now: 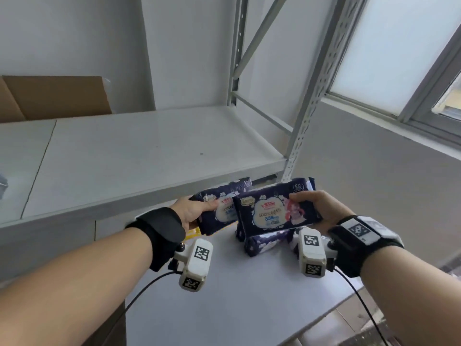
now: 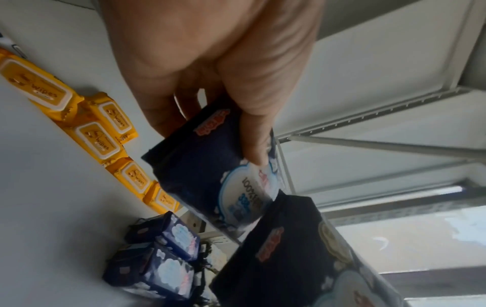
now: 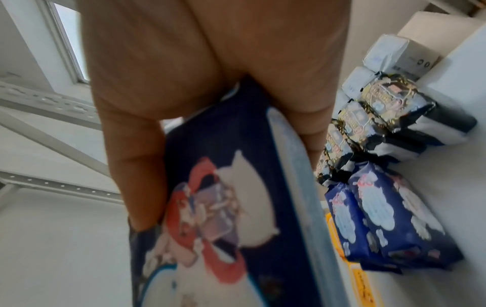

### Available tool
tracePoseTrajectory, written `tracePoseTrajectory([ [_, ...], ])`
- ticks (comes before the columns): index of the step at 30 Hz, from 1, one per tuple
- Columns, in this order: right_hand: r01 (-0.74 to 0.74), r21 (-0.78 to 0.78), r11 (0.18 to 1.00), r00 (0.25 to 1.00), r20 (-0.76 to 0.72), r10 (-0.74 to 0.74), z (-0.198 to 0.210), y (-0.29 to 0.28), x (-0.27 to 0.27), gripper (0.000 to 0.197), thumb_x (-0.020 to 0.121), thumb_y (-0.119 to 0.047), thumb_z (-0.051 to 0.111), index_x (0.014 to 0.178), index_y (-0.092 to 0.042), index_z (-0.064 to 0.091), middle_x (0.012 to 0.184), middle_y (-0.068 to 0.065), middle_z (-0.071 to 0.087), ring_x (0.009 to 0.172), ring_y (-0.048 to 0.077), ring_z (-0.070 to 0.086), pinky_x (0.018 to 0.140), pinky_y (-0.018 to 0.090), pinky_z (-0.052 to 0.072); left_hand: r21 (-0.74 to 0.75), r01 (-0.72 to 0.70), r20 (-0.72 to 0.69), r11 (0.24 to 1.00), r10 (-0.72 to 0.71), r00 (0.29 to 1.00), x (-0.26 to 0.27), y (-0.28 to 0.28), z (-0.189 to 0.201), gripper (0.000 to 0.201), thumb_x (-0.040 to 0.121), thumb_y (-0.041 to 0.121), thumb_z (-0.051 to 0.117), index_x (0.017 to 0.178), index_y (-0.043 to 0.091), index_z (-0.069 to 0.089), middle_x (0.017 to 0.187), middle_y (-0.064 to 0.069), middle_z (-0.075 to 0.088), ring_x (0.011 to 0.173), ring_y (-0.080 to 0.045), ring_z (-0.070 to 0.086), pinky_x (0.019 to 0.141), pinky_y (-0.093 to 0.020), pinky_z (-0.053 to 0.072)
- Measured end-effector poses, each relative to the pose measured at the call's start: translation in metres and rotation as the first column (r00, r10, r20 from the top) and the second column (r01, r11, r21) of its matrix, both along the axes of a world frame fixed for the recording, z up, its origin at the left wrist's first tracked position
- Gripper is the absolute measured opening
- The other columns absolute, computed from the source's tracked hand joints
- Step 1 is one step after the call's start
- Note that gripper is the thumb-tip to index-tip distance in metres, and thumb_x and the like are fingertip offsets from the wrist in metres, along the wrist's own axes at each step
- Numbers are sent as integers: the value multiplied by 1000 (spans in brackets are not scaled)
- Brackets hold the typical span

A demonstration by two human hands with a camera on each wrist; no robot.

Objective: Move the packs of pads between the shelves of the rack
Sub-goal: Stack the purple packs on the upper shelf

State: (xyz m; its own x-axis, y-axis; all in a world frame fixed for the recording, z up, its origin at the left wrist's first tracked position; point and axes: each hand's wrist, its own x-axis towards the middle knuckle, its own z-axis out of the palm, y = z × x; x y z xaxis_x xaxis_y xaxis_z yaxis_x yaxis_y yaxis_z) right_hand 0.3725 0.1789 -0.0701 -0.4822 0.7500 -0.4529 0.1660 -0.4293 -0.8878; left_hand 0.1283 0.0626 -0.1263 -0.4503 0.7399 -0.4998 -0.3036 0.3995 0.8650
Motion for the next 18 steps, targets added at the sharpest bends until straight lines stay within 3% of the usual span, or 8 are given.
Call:
tracePoseTrajectory([
  [3, -66, 8, 998, 996, 61, 65, -19, 32, 24, 29, 66, -5, 67, 95, 0, 62, 88, 20, 73, 80, 35, 70, 72, 43, 57, -54, -12, -55, 998, 9, 998, 30, 18, -19, 40, 77, 11, 76, 113, -2, 62, 112, -20, 66, 92, -28, 63, 86, -36, 52],
  [5, -116, 49, 992, 985, 132, 109, -33, 55, 41, 27, 69, 0, 69, 96, -2, 64, 92, 22, 73, 89, 39, 68, 83, 51, 54, -88, -26, -68, 996, 20, 997, 53, 31, -32, 33, 77, 10, 76, 106, 2, 64, 111, -19, 66, 86, -25, 62, 77, -31, 53],
  [7, -163, 57, 985, 968, 200, 149, -48, 81, 63, 28, 72, 3, 71, 99, -3, 65, 96, 23, 72, 93, 42, 67, 86, 53, 53, -105, -56, -72, 993, 48, 996, 78, 49, -46, 28, 77, 5, 75, 103, 3, 65, 113, -19, 66, 82, -24, 63, 65, -27, 55],
  [8, -195, 54, 979, 957, 231, 177, -54, 85, 66, 28, 73, 4, 71, 99, -3, 65, 99, 23, 71, 95, 42, 67, 86, 52, 53, -113, -60, -81, 992, 51, 995, 81, 49, -50, 31, 76, 3, 75, 105, 1, 65, 114, -19, 65, 85, -25, 63, 65, -29, 56],
  [12, -356, 24, 934, 891, 310, 332, -88, 120, 96, 27, 75, 12, 68, 95, -6, 63, 95, 18, 72, 85, 36, 69, 74, 40, 58, -200, -58, -153, 978, 28, 988, 113, 70, -81, 38, 69, -1, 80, 103, 5, 64, 114, -18, 67, 105, -31, 64, 92, -42, 51],
  [14, -447, 1, 894, 838, 349, 419, -106, 130, 104, 34, 73, 15, 68, 98, -7, 63, 96, 16, 72, 84, 32, 70, 73, 38, 59, -266, -57, -197, 962, 4, 980, 125, 76, -97, 43, 64, 3, 84, 102, 8, 64, 113, -16, 67, 105, -30, 63, 97, -43, 49],
  [18, -563, -26, 826, 738, 434, 517, -142, 134, 104, 54, 67, 15, 73, 109, -16, 61, 100, 11, 72, 90, 26, 69, 76, 35, 57, -363, -24, -281, 931, -85, 956, 140, 87, -127, 38, 60, 11, 88, 83, 22, 60, 100, -6, 68, 98, -25, 64, 96, -38, 49],
])
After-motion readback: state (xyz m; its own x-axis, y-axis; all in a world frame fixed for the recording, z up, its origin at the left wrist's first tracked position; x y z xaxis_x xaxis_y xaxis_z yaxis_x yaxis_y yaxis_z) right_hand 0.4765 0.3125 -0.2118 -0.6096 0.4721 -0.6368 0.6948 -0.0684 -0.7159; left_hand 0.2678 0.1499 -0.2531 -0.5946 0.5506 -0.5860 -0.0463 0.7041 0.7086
